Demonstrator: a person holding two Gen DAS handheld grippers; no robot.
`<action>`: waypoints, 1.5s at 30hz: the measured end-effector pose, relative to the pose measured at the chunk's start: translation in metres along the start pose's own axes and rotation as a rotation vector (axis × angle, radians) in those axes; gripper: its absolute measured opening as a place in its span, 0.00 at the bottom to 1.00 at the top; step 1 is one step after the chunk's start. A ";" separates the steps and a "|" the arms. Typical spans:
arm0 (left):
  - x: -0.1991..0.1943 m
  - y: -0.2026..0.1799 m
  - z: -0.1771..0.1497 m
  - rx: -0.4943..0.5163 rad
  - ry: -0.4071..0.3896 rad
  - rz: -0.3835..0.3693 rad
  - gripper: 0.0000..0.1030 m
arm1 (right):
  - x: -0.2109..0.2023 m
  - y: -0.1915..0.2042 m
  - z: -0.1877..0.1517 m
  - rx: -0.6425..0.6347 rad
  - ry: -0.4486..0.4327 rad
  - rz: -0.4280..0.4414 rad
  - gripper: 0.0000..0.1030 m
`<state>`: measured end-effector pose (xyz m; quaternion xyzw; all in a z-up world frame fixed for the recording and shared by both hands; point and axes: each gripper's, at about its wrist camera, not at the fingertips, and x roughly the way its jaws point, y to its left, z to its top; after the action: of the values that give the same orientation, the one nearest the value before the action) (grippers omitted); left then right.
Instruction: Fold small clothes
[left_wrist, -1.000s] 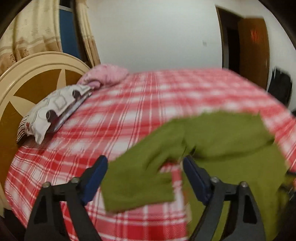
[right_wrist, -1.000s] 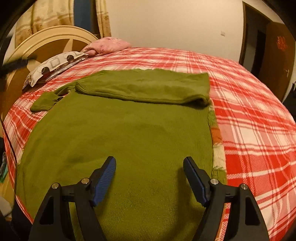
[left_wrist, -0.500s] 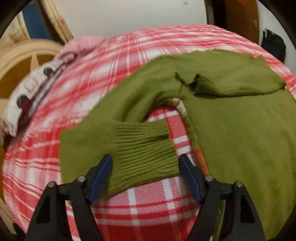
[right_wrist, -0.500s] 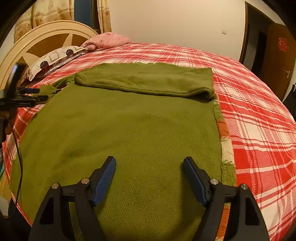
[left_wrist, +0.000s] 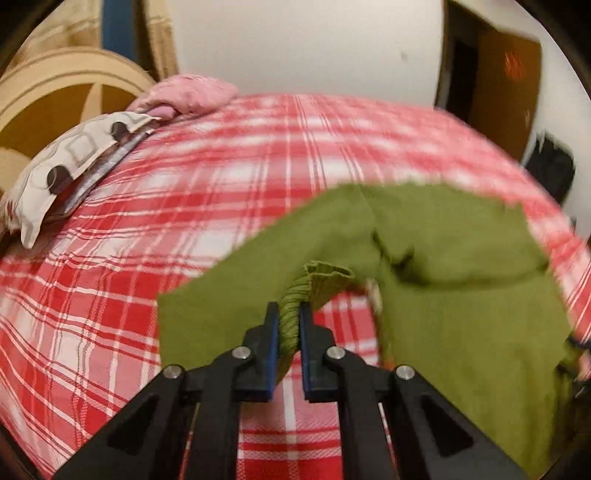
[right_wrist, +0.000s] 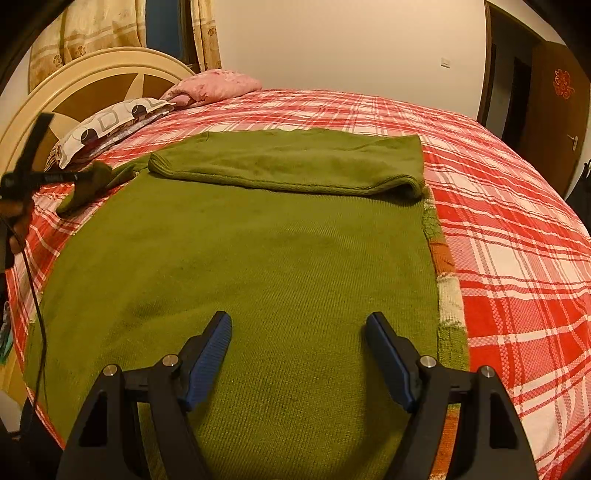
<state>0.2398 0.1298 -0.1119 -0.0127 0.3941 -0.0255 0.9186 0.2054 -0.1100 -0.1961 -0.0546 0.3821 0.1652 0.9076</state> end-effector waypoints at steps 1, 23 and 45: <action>-0.009 0.005 0.006 -0.032 -0.029 -0.011 0.10 | 0.000 0.000 0.000 0.001 0.000 0.000 0.74; -0.100 -0.057 0.120 -0.226 -0.410 -0.387 0.10 | -0.006 0.002 -0.001 -0.004 -0.019 0.011 0.74; 0.012 -0.253 0.091 -0.011 -0.208 -0.471 0.25 | 0.002 -0.001 -0.006 0.008 -0.013 0.022 0.74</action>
<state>0.3047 -0.1233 -0.0468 -0.1118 0.2839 -0.2352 0.9228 0.2030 -0.1120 -0.2012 -0.0459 0.3775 0.1741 0.9083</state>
